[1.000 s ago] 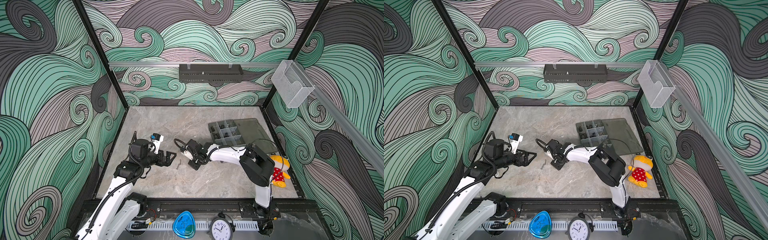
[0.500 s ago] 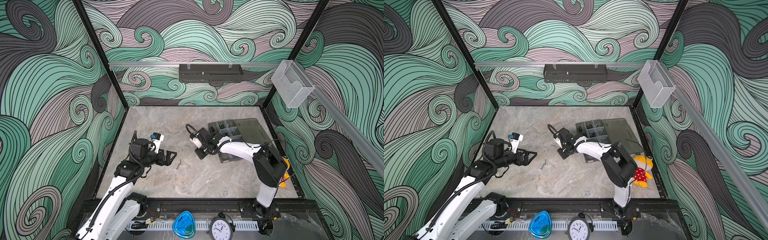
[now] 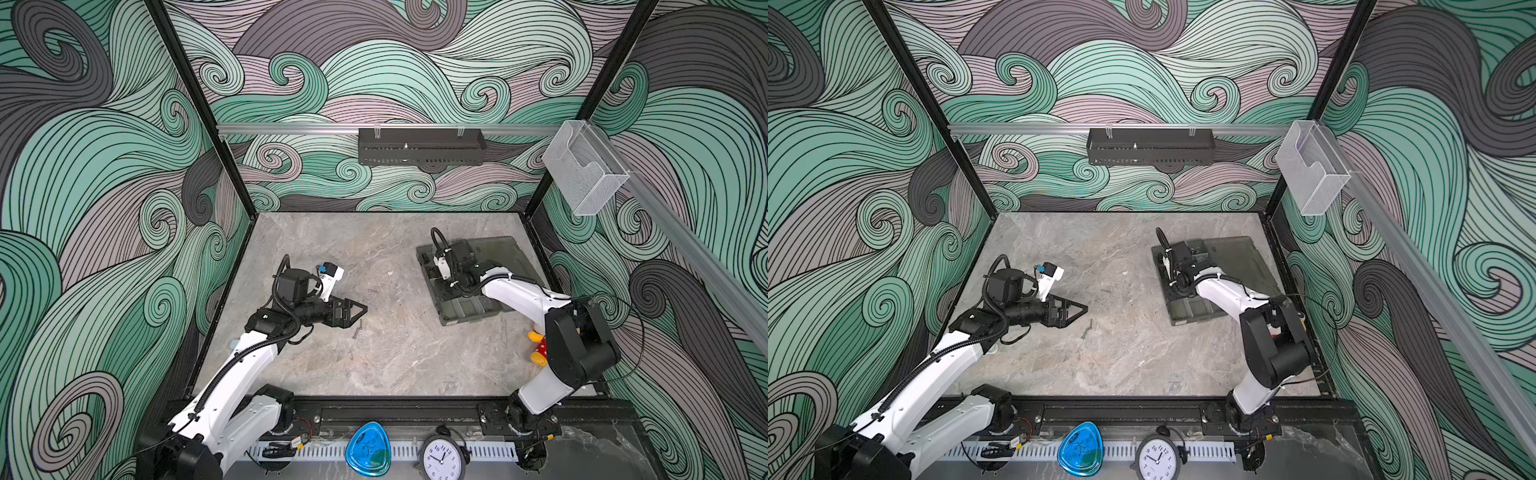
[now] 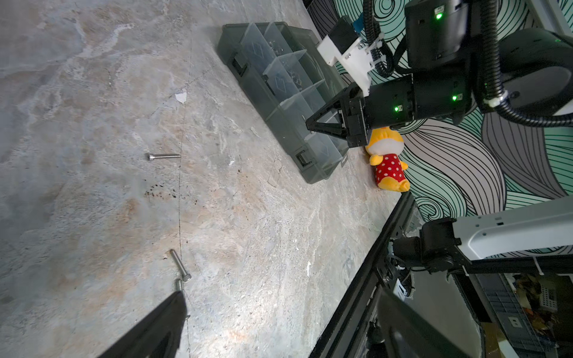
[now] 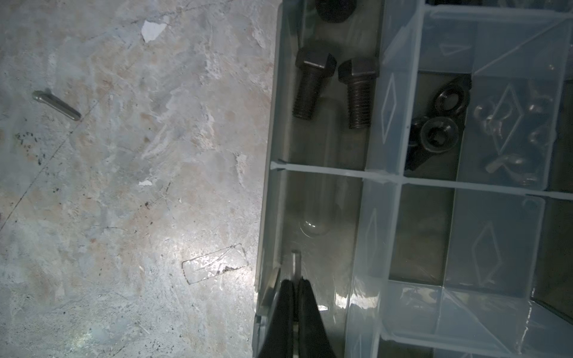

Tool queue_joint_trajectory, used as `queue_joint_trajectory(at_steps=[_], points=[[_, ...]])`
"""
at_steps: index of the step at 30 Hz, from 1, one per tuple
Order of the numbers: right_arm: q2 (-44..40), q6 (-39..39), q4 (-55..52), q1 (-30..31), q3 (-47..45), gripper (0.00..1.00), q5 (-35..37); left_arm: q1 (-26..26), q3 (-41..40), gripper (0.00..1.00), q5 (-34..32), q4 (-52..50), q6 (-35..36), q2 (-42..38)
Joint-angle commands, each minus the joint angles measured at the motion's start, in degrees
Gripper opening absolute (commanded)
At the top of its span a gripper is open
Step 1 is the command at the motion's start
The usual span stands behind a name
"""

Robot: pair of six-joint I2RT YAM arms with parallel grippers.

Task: Sort the screws and nuts into containers
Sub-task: Place the screw into the container.

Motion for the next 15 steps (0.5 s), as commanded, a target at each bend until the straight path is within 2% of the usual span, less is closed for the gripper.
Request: queue_joint_trajectory(at_steps=[1,11,15], points=[[0.25,0.34,-1.02,0.01,0.57,0.06,1.21,-0.38,3.87,0.99,-0.48,-0.24,2.14,1.84],[2.33,0.64,-0.67,-0.04,2.30,0.21,4.77,-0.46,4.37,0.99,0.50,-1.99,4.57,2.15],[1.68,-0.08,-1.03,0.23,4.31,0.23,4.17,-0.48,4.46,0.98,-1.01,-2.25,4.53,1.04]])
